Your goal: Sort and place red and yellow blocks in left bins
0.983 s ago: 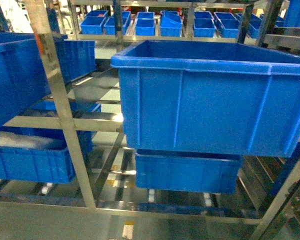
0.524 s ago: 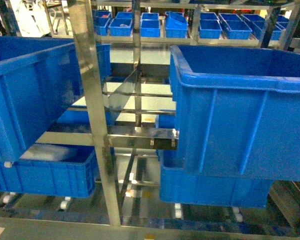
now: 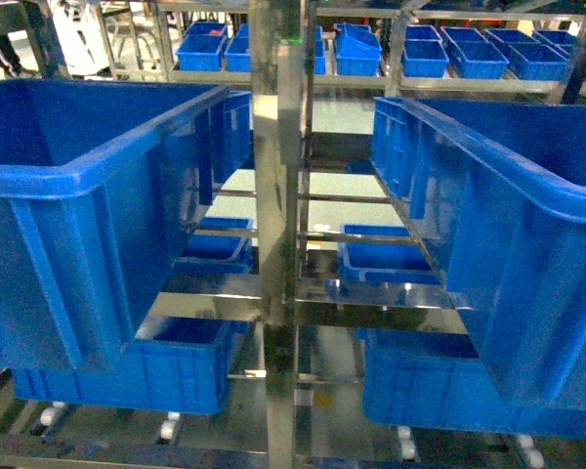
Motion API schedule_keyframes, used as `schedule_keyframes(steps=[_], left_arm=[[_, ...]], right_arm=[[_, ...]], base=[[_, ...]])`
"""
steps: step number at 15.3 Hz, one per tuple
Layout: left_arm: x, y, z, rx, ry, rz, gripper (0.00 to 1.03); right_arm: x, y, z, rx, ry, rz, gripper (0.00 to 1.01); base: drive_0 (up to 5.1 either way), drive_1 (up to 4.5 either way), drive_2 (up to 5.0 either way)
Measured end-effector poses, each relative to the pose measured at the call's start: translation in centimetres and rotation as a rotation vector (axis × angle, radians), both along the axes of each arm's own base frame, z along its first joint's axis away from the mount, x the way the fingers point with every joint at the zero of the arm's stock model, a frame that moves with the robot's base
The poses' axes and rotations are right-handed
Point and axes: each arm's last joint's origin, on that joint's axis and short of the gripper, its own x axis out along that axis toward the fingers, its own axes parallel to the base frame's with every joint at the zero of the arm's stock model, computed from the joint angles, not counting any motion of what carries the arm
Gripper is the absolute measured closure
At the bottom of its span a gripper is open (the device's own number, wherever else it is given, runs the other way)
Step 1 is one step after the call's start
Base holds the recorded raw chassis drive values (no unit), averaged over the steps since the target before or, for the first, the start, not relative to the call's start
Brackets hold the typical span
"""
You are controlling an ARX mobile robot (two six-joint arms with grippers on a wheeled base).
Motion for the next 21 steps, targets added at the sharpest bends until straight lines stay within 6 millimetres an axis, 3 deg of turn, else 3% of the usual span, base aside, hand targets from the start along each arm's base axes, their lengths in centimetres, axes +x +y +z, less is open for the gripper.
schedule_keyframes(steps=[8, 12, 16, 18, 21], left_arm=[[0.1, 0.1, -0.1, 0.001, 0.005, 0.004, 0.76], [0.1, 0.1, -0.1, 0.001, 0.005, 0.004, 0.76], [0.0, 0.1, -0.1, 0.001, 0.004, 0.004, 0.76], [0.0, 0.1, -0.1, 0.001, 0.004, 0.004, 0.76], [0.0, 0.1, -0.1, 0.001, 0.004, 0.004, 0.76]], right_arm=[[0.0, 0.1, 0.0, 0.0, 0.003, 0.004, 0.72], [-0.4, -1.2, -0.9, 0.017, 0.133, -0.02, 0.72], [4.6, -2.9, -4.5, 0.012, 0.281, -0.074, 0.72], [7.4, -4.9, -5.8, 0.011, 0.309, -0.114, 0.72], [11.9, -7.2, -9.3, -0.063, 0.398, -0.175, 0.72]], base=[[0.0, 0.0, 0.0], [0.0, 0.0, 0.0], [0.0, 0.0, 0.0], [0.0, 0.0, 0.0], [0.0, 0.0, 0.0]])
